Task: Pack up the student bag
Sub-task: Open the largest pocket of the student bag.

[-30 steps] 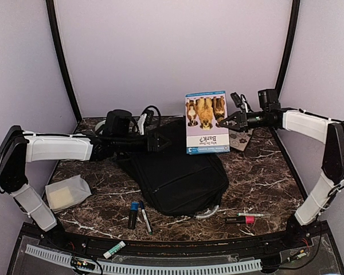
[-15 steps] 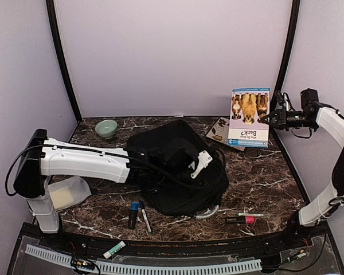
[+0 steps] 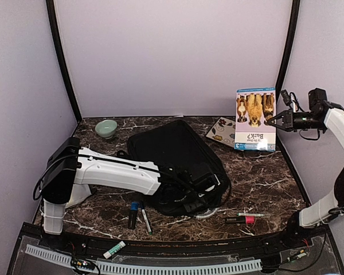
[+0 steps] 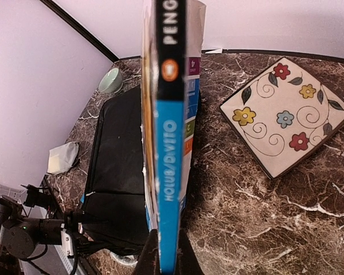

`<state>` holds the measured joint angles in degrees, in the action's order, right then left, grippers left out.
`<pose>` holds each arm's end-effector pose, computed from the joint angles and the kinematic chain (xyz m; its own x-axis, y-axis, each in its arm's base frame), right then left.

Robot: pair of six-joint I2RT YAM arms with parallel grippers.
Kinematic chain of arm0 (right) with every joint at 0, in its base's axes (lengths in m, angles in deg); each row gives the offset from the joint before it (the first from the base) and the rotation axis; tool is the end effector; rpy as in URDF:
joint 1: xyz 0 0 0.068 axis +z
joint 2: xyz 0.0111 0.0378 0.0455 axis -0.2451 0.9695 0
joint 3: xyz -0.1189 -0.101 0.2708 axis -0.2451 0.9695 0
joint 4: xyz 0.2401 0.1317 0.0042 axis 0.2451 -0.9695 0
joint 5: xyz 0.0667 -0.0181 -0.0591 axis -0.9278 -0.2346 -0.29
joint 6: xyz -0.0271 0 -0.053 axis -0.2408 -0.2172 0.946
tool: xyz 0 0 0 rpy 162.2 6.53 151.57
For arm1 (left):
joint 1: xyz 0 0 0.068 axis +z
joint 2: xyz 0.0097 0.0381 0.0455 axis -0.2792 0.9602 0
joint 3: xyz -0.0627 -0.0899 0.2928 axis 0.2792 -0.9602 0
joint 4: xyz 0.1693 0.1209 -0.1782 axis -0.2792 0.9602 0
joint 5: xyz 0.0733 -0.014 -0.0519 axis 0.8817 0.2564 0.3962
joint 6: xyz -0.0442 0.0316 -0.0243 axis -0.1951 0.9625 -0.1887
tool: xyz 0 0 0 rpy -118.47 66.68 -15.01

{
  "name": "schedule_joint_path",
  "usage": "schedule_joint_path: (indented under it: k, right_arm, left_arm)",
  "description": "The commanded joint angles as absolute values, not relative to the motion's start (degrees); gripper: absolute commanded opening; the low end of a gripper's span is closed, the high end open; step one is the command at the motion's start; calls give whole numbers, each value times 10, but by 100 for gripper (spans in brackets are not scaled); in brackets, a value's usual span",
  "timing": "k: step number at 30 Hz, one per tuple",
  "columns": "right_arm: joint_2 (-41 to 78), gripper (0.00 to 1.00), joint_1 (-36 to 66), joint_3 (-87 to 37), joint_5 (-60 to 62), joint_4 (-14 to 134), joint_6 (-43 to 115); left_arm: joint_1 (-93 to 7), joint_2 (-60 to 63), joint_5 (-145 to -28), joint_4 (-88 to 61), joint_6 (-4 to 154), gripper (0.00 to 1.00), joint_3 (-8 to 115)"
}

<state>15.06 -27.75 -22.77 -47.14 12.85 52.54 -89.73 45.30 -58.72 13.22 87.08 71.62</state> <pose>0.2779 -0.0298 0.3729 -0.7013 0.0723 -0.7092 -0.4817 0.6853 0.5462 0.1533 -0.4671 0.2148 -0.2265 0.7723 -0.5934 0.8487 0.4554 0.2688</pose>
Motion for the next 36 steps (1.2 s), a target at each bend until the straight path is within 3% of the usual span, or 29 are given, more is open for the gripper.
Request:
schedule_joint_path:
  k: [1, 7, 14, 19, 25, 29, 33, 36]
  right_arm:
    - [148, 0, -280, -235, -484, 126, 541]
    - [155, 0, -280, -237, -499, 129, 533]
    - [153, 0, -280, -235, -506, 131, 528]
    - [150, 0, -280, -246, -508, 119, 534]
    - [153, 0, -279, -298, -508, 83, 547]
    - [165, 0, -279, -327, -522, 62, 551]
    - [169, 0, -277, -319, -542, 53, 563]
    - [177, 0, -276, -318, -554, 25, 585]
  left_arm:
    - [-895, 463, -582, 184, 873, 56, 755]
    - [-896, 447, -702, 164, 844, 58, 762]
    - [-895, 482, -589, 204, 837, 57, 780]
    - [-886, 490, -577, 209, 832, 51, 783]
    - [-866, 492, -565, 206, 843, 50, 794]
    - [-843, 496, -576, 202, 858, 33, 805]
    - [-802, 494, -573, 187, 877, 8, 828]
    - [-779, 488, -576, 164, 904, 0, 845]
